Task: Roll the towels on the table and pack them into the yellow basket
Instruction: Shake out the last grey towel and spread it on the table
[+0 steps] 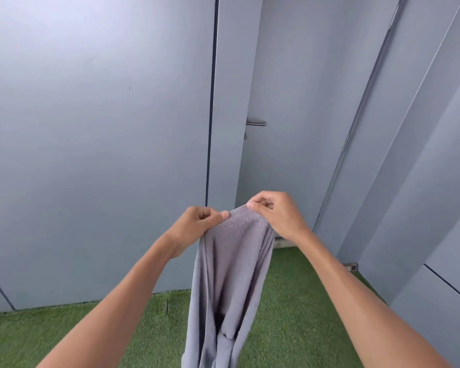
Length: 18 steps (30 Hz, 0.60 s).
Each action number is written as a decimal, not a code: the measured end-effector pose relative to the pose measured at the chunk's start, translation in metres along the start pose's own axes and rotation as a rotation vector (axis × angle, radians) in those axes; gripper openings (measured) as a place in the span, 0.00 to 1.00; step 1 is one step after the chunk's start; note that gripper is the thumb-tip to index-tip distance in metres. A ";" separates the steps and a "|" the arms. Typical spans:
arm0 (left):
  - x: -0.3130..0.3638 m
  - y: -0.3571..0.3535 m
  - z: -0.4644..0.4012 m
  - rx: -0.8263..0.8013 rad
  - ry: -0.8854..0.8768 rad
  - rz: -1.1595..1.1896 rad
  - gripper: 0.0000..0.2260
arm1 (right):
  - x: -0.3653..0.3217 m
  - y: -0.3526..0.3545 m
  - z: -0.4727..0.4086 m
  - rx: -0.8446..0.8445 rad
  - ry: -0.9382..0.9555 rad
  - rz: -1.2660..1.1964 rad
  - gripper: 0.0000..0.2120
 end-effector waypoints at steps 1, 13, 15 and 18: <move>-0.002 -0.001 -0.004 -0.005 0.005 0.001 0.20 | 0.004 0.003 -0.003 -0.019 0.008 0.027 0.03; -0.022 0.010 -0.035 0.275 -0.112 -0.681 0.03 | 0.027 0.037 -0.020 0.008 0.051 0.055 0.04; -0.031 0.013 -0.032 0.394 -0.088 -0.710 0.03 | 0.028 0.039 -0.019 0.022 0.056 0.050 0.04; -0.049 0.016 -0.032 0.528 -0.023 -0.652 0.03 | 0.028 0.046 -0.019 0.042 0.060 0.053 0.04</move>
Point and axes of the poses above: each hand's wrist, its own z-axis away from the middle knuckle, its own y-axis out of the back of the hand, x = y × z, the point moved 9 cm from there along -z, towards the middle knuckle, and after that the axes turned 8 degrees about z, right-handed, at the moved point
